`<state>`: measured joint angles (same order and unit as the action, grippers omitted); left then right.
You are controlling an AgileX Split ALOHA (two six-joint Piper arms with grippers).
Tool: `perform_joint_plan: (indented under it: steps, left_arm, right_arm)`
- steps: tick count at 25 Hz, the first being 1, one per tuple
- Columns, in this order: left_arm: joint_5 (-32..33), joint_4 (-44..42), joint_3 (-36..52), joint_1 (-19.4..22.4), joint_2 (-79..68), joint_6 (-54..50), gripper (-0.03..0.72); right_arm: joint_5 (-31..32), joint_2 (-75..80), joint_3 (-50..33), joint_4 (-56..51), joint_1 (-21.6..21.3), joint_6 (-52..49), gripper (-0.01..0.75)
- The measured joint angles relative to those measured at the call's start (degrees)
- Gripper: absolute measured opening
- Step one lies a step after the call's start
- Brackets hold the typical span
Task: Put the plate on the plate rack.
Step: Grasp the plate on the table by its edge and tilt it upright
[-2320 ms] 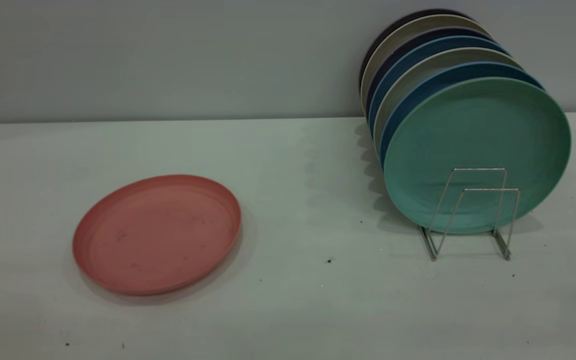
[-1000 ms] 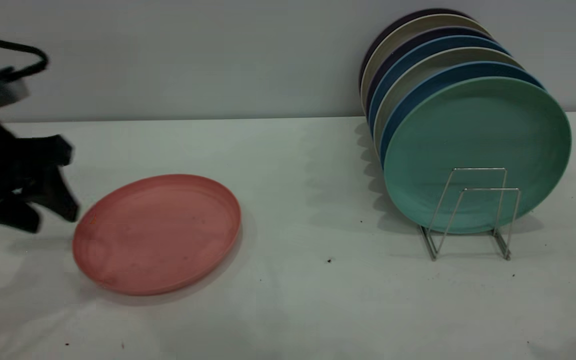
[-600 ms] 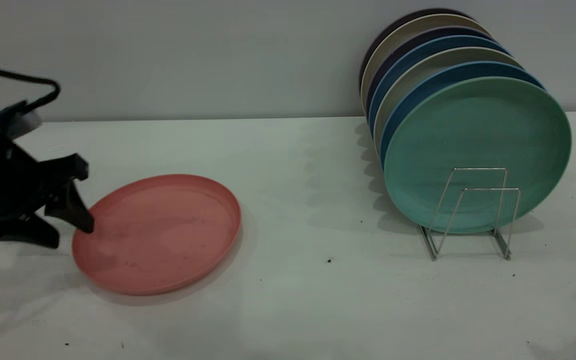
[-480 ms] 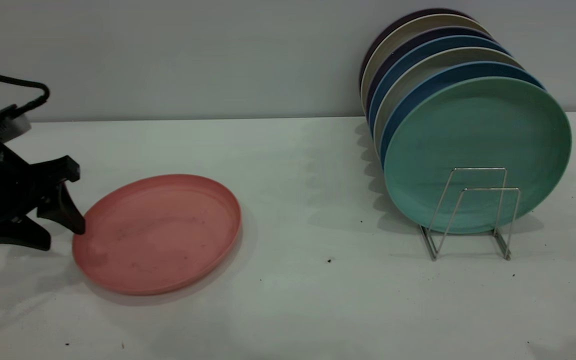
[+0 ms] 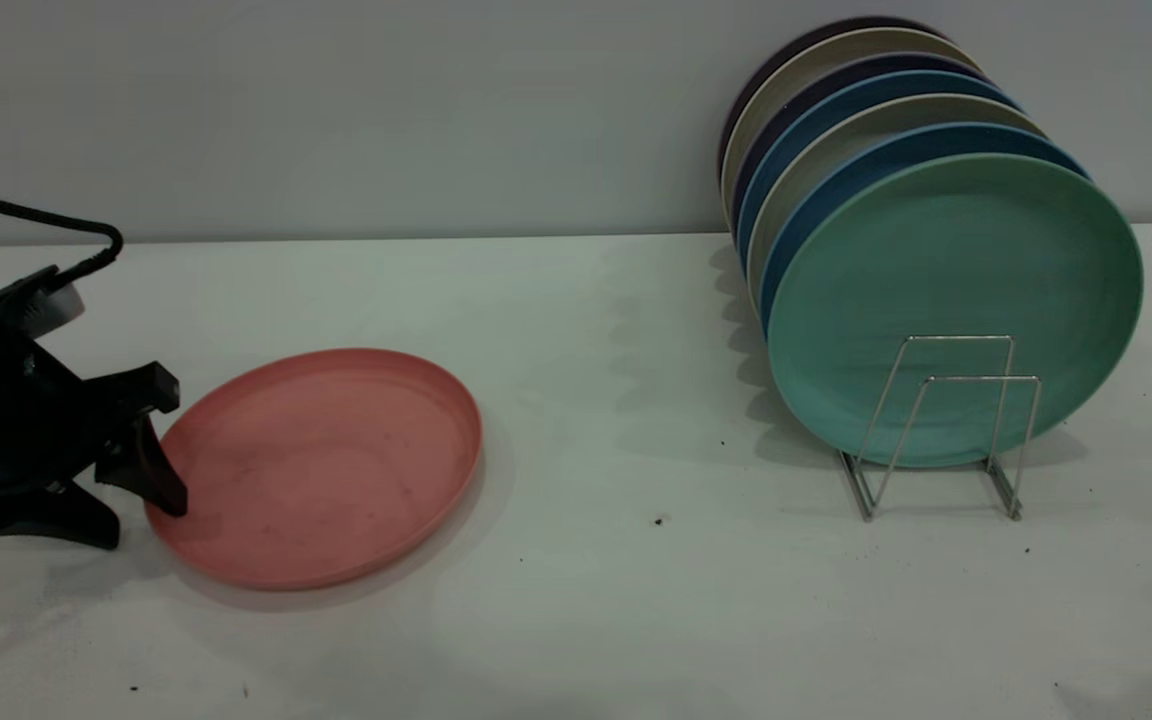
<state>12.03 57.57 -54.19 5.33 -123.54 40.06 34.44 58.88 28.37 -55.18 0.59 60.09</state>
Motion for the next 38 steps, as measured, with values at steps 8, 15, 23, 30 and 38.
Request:
perform_joint_plan:
  steps: [8, 15, 23, 30, 38]
  left_arm:
    - [-0.11, 12.39, 0.00, 0.00, -0.87, 11.81, 0.439]
    - [0.64, 21.76, 0.00, 0.00, -1.88, 21.92, 0.383]
    - [0.51, 22.43, 0.00, 0.00, -1.98, 22.87, 0.048]
    - [-0.87, 22.53, 0.00, 0.00, -1.62, 23.66, 0.012]
    - [-0.92, 28.53, 0.00, 0.00, 3.74, 38.54, 0.012]
  right_arm:
    - [0.00, 0.00, 0.00, 0.00, 0.00, 0.00, 0.439]
    - [0.00, 0.00, 0.00, 0.00, 0.00, 0.00, 0.439]
    - [-0.05, 0.00, 0.00, 0.00, 0.00, 0.04, 0.439]
    - [-0.05, 0.00, 0.00, -0.01, 0.00, 0.04, 0.439]
    - [0.52, 0.05, 0.00, -2.95, 0.00, 0.00, 0.439]
